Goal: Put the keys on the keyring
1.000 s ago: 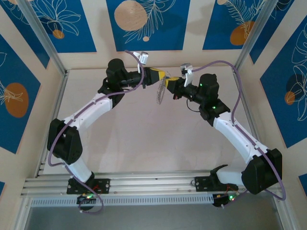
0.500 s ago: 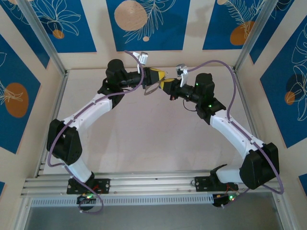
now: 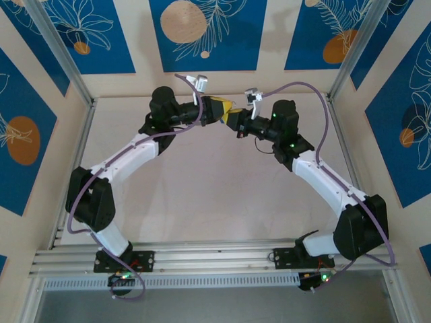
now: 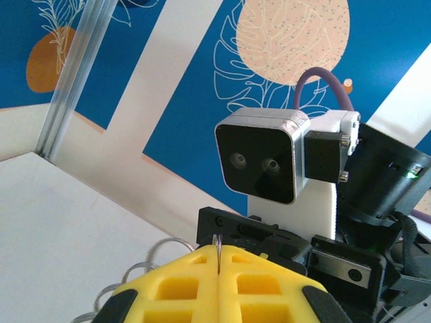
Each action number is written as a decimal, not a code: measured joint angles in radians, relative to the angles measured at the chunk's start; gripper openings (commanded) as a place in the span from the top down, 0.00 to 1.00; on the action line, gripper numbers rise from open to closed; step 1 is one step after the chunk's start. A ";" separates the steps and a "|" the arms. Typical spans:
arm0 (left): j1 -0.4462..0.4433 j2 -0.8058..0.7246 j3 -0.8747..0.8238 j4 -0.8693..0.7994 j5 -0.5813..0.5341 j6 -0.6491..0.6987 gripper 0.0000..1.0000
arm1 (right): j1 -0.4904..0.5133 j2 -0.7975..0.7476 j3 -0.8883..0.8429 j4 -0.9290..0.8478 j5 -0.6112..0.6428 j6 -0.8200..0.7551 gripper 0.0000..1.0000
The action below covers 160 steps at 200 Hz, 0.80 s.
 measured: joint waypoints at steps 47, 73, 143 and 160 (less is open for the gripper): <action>-0.008 0.000 -0.072 0.111 -0.048 -0.055 1.00 | -0.011 -0.029 -0.029 -0.057 0.010 0.024 0.55; -0.012 0.001 -0.105 0.171 -0.073 -0.097 1.00 | -0.025 -0.109 -0.093 -0.066 0.029 0.047 0.50; -0.015 0.001 -0.152 0.254 -0.106 -0.142 1.00 | -0.066 -0.280 -0.254 -0.090 0.092 0.125 0.46; -0.015 0.001 -0.162 0.254 -0.113 -0.146 1.00 | -0.075 -0.290 -0.275 -0.091 0.103 0.150 0.46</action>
